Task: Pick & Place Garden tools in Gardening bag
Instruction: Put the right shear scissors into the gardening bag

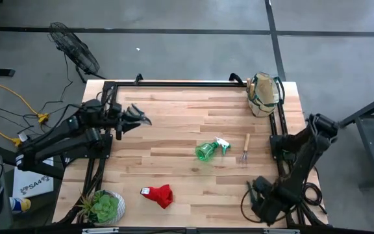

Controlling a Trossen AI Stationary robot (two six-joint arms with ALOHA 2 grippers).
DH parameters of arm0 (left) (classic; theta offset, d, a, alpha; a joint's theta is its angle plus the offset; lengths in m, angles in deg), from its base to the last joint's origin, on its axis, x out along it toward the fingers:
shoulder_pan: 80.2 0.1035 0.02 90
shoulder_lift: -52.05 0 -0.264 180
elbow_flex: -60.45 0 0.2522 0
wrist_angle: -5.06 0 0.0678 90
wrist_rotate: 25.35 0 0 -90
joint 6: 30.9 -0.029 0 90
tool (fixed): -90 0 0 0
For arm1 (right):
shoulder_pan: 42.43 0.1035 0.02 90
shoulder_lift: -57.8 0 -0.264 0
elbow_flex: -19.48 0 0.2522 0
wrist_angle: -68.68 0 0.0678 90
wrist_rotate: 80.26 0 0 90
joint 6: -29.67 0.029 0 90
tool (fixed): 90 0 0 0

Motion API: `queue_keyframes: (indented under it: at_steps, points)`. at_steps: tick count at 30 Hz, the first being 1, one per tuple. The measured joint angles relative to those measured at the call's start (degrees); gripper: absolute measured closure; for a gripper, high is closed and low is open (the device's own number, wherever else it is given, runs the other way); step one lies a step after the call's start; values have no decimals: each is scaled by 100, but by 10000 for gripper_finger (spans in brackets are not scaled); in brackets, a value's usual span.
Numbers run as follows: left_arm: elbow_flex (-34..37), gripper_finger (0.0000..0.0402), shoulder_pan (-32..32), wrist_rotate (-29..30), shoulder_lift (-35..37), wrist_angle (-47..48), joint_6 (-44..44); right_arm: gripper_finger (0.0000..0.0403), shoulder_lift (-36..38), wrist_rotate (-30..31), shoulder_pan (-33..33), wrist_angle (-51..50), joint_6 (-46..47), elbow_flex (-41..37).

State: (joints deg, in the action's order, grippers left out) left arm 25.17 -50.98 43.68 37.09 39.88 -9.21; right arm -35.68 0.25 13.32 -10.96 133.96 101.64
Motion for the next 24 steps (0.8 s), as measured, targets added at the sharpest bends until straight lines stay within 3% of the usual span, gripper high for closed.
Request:
queue_keyframes:
  at_steps: [9, 15, 24]
  points:
    - [0, 247, 2, 306, 937, 907, 224, 198, -564, 84, 412, -67, -37, -3]
    - [0, 247, 2, 298, 1412, 1154, 579, 198, -594, 89, 578, 805, 413, -584]
    - [0, 247, 2, 171, 1458, 1685, 875, 198, -588, 180, 722, 1373, 522, -1168]
